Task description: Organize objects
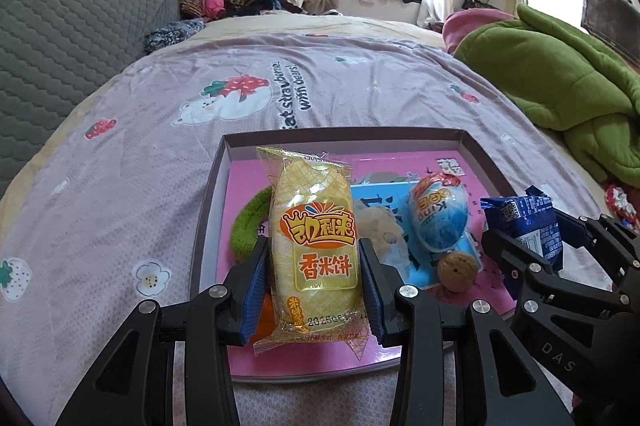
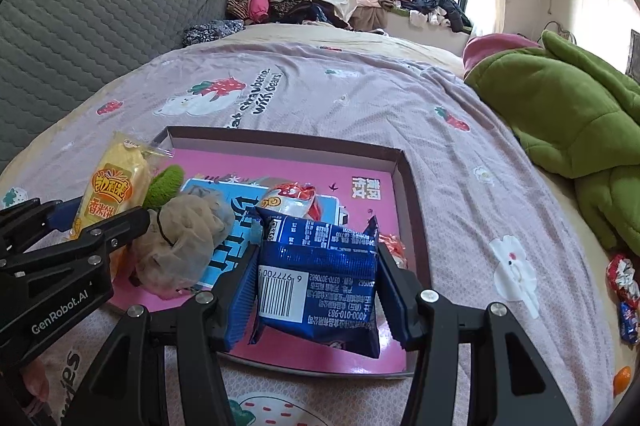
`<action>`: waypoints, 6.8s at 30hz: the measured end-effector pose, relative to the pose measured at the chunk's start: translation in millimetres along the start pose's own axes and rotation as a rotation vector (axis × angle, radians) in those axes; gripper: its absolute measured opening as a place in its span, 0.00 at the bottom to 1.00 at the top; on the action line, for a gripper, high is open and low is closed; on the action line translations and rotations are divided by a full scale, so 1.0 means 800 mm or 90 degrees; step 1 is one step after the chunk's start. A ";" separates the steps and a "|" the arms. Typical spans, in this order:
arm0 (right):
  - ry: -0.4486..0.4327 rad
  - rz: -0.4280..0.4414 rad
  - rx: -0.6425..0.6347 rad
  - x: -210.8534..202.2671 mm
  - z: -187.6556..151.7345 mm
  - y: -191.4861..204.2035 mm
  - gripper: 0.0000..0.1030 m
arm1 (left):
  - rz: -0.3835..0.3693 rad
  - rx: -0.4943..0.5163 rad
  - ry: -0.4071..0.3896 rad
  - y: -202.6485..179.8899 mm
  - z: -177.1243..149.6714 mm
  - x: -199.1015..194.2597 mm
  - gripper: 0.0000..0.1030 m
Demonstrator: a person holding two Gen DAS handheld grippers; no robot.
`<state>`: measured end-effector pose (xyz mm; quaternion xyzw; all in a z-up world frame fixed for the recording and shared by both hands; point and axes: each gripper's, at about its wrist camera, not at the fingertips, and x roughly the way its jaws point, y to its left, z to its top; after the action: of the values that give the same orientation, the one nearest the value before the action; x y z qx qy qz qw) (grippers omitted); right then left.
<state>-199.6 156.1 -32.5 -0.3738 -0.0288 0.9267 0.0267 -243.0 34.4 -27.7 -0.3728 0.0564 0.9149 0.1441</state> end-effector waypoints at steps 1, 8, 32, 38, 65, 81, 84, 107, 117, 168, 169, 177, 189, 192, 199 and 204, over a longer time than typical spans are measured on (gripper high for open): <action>0.003 0.000 0.001 0.003 0.000 0.000 0.54 | 0.000 0.001 0.000 0.001 0.000 0.001 0.42; 0.007 -0.002 0.001 0.014 -0.003 0.000 0.54 | 0.001 0.004 0.004 0.000 -0.005 0.012 0.42; 0.009 -0.002 -0.046 0.036 -0.014 0.026 0.54 | 0.017 0.017 0.015 0.004 -0.012 0.040 0.43; 0.017 0.013 -0.012 0.037 -0.013 0.012 0.54 | 0.012 0.021 0.017 0.001 -0.014 0.040 0.43; 0.002 0.032 0.031 0.006 0.014 -0.004 0.58 | -0.036 0.006 -0.001 0.012 -0.011 -0.017 0.70; -0.026 0.035 0.006 -0.024 0.054 0.002 0.60 | 0.001 -0.029 -0.044 0.033 0.008 -0.065 0.72; -0.041 0.042 0.009 -0.044 0.057 0.002 0.60 | 0.005 -0.032 -0.052 0.030 0.013 -0.079 0.72; -0.139 0.067 0.020 -0.200 0.022 0.003 0.61 | 0.036 -0.015 -0.112 0.009 -0.002 -0.227 0.72; -0.126 0.062 0.013 -0.229 -0.031 -0.004 0.62 | 0.055 -0.007 -0.100 -0.002 -0.043 -0.257 0.72; -0.052 0.039 0.055 -0.189 -0.159 -0.021 0.62 | 0.075 -0.048 -0.004 0.028 -0.175 -0.195 0.72; -0.051 0.041 0.055 -0.188 -0.159 -0.021 0.62 | 0.074 -0.048 -0.006 0.028 -0.175 -0.194 0.72; -0.047 0.038 0.055 -0.179 -0.167 -0.021 0.62 | 0.074 -0.046 -0.009 0.028 -0.178 -0.191 0.72; -0.038 0.039 0.054 -0.168 -0.170 -0.023 0.62 | 0.082 -0.048 -0.006 0.032 -0.181 -0.179 0.72; -0.039 0.040 0.053 -0.168 -0.171 -0.021 0.62 | 0.080 -0.046 -0.007 0.031 -0.181 -0.178 0.72; -0.046 0.037 0.064 -0.169 -0.171 -0.025 0.62 | 0.079 -0.049 -0.006 0.031 -0.182 -0.177 0.72; -0.038 0.035 0.059 -0.165 -0.173 -0.023 0.62 | 0.072 -0.051 -0.005 0.031 -0.183 -0.177 0.72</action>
<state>-8.0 170.0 -39.3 -0.3448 0.0240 0.9382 0.0176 -57.3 -51.6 -33.5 -0.3709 0.0406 0.9246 0.0772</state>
